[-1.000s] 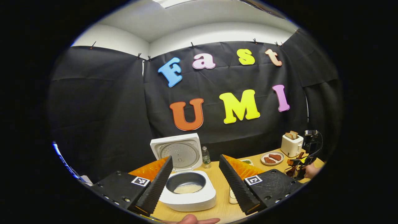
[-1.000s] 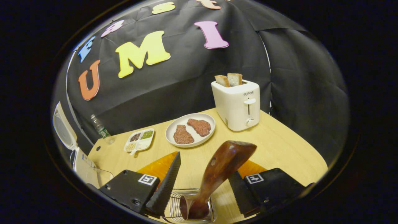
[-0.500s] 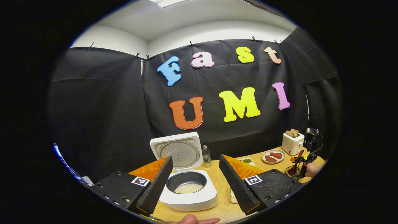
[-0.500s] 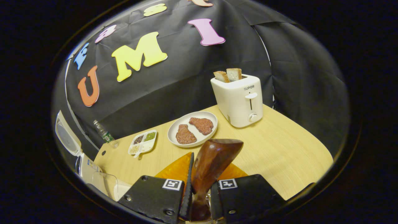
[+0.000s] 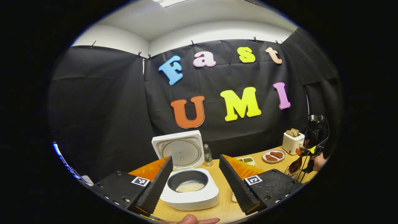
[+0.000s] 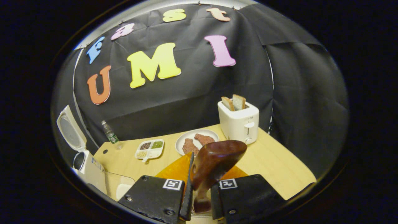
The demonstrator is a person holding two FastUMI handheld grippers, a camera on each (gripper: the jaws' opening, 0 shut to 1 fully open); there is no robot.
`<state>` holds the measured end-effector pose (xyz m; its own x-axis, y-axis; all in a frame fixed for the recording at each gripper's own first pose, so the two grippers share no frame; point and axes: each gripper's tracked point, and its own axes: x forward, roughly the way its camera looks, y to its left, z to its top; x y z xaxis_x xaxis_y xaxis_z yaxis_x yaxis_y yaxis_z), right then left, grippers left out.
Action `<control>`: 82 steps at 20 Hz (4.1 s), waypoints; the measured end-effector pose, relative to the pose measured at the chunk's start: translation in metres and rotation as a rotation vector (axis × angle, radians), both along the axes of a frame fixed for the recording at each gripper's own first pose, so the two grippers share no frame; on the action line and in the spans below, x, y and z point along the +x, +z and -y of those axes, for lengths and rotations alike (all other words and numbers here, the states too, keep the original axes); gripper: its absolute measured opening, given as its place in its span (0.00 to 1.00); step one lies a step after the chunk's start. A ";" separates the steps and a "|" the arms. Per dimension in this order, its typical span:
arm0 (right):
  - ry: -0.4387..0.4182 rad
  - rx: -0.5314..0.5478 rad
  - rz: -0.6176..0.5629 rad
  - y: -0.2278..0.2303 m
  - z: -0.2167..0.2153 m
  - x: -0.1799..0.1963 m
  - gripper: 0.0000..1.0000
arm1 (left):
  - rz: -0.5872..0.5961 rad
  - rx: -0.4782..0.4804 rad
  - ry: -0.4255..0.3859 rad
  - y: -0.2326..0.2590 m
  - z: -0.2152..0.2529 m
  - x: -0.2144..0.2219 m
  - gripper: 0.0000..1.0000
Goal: Close the left gripper, press the button to open the rice cooker; take a wooden spoon from the chopstick holder with the right hand, scoop a spoonful of rice and pour it into the rice cooker, then put the wooden spoon back into the chopstick holder.
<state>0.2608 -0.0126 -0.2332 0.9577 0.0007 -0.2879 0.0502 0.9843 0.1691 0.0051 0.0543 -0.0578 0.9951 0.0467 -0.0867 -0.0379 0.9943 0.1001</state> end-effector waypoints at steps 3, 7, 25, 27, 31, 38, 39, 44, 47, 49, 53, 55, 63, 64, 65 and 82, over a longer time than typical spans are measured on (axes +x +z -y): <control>-0.002 -0.129 0.058 0.060 -0.010 -0.017 0.29 | -0.002 0.000 0.015 -0.008 -0.012 -0.004 0.95; 0.053 -0.112 0.132 0.123 -0.061 -0.037 0.30 | -0.019 -0.011 0.041 -0.021 -0.027 -0.006 0.95; 0.274 -0.239 0.097 0.019 -0.269 -0.031 0.29 | -0.050 -0.044 0.122 -0.042 -0.071 -0.021 0.95; 0.272 -0.271 0.079 0.001 -0.272 -0.026 0.29 | -0.058 -0.034 0.126 -0.045 -0.073 -0.022 0.95; 0.271 -0.407 0.075 -0.029 -0.278 -0.022 0.29 | -0.067 -0.023 0.125 -0.047 -0.074 -0.023 0.95; 0.303 -0.522 0.033 -0.085 -0.283 -0.031 0.30 | -0.064 -0.006 0.131 -0.047 -0.076 -0.021 0.95; 0.307 -0.509 0.034 -0.086 -0.284 -0.032 0.30 | -0.066 -0.007 0.134 -0.047 -0.077 -0.021 0.95; 0.347 -0.407 -0.003 -0.096 -0.296 -0.036 0.30 | -0.076 -0.010 0.140 -0.049 -0.079 -0.023 0.95; 0.337 -0.235 -0.040 -0.102 -0.297 -0.038 0.30 | -0.071 -0.005 0.145 -0.046 -0.083 -0.024 0.95; 0.336 -0.094 -0.064 -0.103 -0.299 -0.038 0.30 | -0.073 -0.005 0.145 -0.047 -0.083 -0.024 0.95; 0.327 0.173 -0.093 -0.098 -0.306 -0.041 0.30 | -0.074 0.006 0.143 -0.045 -0.084 -0.024 0.95; 0.306 0.292 -0.113 -0.099 -0.300 -0.039 0.30 | -0.069 0.011 0.143 -0.042 -0.085 -0.024 0.95; 0.185 0.655 -0.188 -0.115 -0.268 -0.031 0.30 | -0.070 0.008 0.144 -0.039 -0.087 -0.022 0.95; 0.175 0.679 -0.193 -0.117 -0.264 -0.029 0.30 | -0.071 0.010 0.144 -0.038 -0.086 -0.021 0.95; 0.167 0.706 -0.194 -0.119 -0.262 -0.029 0.29 | -0.068 0.013 0.141 -0.037 -0.085 -0.020 0.95; 0.142 1.084 -0.105 -0.059 -0.227 -0.019 0.29 | -0.050 0.034 0.142 -0.025 -0.085 -0.015 0.95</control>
